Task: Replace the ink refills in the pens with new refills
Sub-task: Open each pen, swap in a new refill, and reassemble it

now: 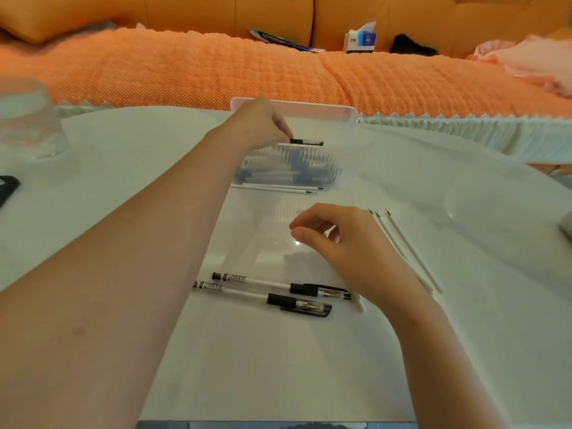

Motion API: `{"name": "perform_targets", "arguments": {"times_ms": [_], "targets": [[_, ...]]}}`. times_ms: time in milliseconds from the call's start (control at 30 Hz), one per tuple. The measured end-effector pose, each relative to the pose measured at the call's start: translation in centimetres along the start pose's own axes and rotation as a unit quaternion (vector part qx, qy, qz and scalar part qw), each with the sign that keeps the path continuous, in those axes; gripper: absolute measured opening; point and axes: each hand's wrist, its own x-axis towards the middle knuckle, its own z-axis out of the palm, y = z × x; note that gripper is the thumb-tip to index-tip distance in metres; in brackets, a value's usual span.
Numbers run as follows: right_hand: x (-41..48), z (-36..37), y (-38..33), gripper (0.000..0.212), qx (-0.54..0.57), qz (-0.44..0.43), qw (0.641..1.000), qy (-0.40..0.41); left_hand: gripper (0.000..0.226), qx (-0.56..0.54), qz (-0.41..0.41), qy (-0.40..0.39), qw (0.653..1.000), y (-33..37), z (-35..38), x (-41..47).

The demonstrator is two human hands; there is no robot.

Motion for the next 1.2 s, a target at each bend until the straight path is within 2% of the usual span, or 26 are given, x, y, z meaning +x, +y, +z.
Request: {"name": "perform_targets", "arguments": {"times_ms": [167, 433, 533, 633, 733, 867, 1000, 1200], "targets": [[-0.1, -0.3, 0.2, 0.010, 0.013, 0.002, 1.000, 0.002, 0.023, -0.033, 0.016, 0.017, 0.999, 0.6, -0.9, -0.4], [-0.5, -0.8, 0.7, 0.007, 0.007, 0.017, 1.000, -0.025, 0.013, -0.070, 0.087, 0.102, 0.988, 1.7, -0.9, -8.0], [-0.5, -1.1, 0.9, 0.006, 0.003, 0.023, 0.999, -0.035, 0.008, -0.096, 0.090, 0.058, 0.990, 1.2, -0.4, -12.5], [-0.6, -1.3, 0.9, 0.005, 0.000, 0.022, 0.999, -0.050, 0.004, -0.124, 0.053, -0.048, 0.990, 0.5, 0.6, -15.5], [-0.6, -1.3, 0.8, 0.005, -0.001, 0.017, 0.999, -0.049, 0.014, -0.116, 0.009, -0.100, 0.988, 0.0, 2.1, -16.7], [-0.6, -1.3, 0.9, 0.005, -0.007, 0.015, 0.999, -0.048, 0.021, -0.101, 0.017, -0.145, 0.984, -0.5, 3.4, -16.8], [-0.5, -1.5, 1.1, 0.005, -0.003, 0.020, 0.999, -0.044, 0.016, -0.089, 0.030, -0.138, 0.986, -0.8, 4.0, -16.6], [-0.7, -1.4, 1.0, 0.005, -0.012, 0.018, 0.999, -0.045, 0.012, -0.082, 0.024, -0.069, 0.994, -1.6, 4.2, -16.1]]}}
